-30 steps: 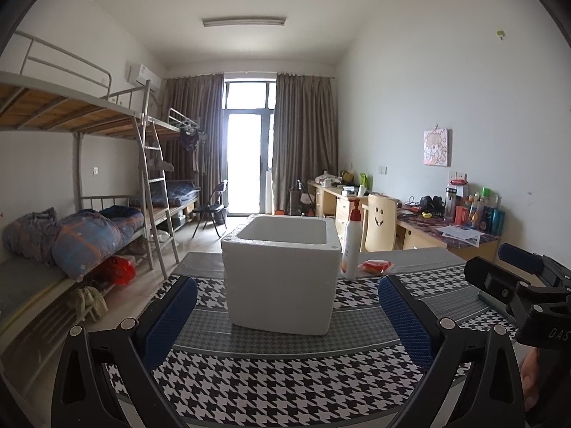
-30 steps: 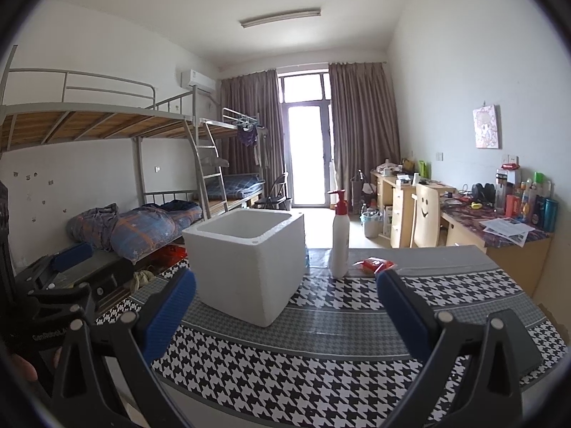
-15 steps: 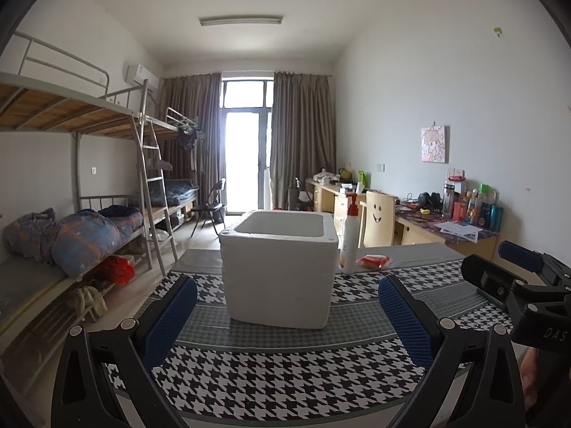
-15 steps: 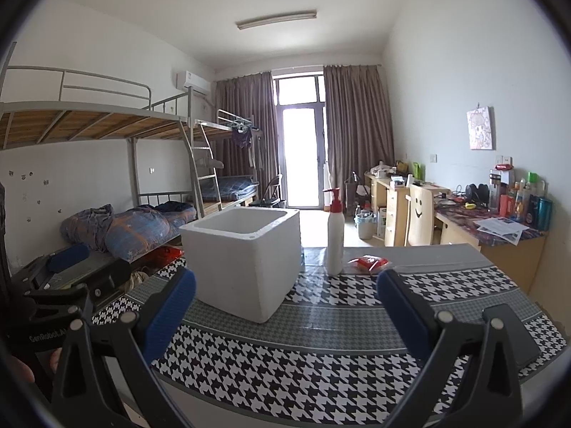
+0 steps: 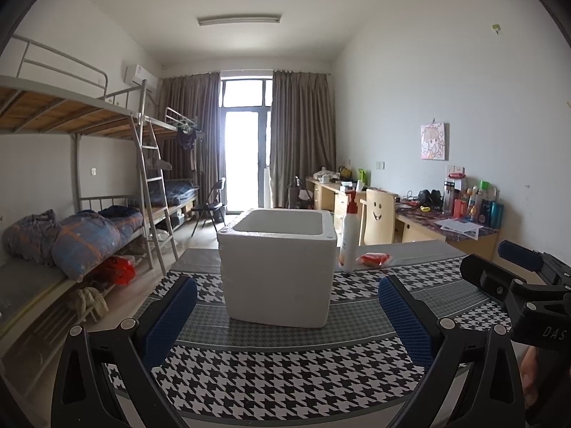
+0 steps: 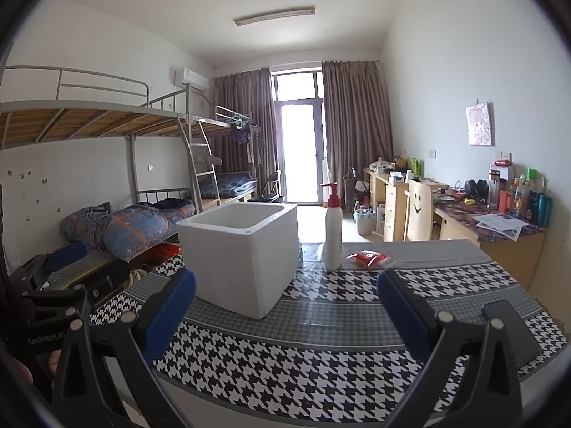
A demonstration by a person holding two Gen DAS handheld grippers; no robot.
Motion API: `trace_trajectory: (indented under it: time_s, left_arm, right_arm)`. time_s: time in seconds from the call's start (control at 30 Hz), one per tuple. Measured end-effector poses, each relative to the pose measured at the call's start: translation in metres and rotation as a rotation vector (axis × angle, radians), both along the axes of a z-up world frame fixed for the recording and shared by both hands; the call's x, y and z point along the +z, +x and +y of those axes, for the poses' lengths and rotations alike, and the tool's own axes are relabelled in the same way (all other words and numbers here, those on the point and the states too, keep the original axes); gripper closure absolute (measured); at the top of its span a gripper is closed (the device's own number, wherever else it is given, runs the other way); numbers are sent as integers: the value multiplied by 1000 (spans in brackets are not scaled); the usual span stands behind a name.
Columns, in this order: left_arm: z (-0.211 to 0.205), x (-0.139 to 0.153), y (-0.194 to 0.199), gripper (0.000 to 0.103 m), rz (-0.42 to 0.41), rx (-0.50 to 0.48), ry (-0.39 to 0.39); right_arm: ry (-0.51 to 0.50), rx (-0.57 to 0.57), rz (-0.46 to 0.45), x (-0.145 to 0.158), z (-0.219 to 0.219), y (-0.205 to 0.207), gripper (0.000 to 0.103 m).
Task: Organize soft objects
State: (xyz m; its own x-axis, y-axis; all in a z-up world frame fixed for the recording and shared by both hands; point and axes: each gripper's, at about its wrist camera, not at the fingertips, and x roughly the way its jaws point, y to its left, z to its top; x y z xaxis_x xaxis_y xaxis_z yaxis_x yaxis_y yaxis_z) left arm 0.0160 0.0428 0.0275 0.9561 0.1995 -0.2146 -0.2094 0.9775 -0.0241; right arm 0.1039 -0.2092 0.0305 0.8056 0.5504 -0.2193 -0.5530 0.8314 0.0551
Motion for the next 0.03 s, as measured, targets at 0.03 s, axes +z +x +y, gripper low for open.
trace_trajectory:
  time_s: [0.03]
  left_arm:
    - [1, 0, 0, 1, 0, 5, -5]
  right_arm:
    - [4, -1, 0, 0, -1, 0, 0]
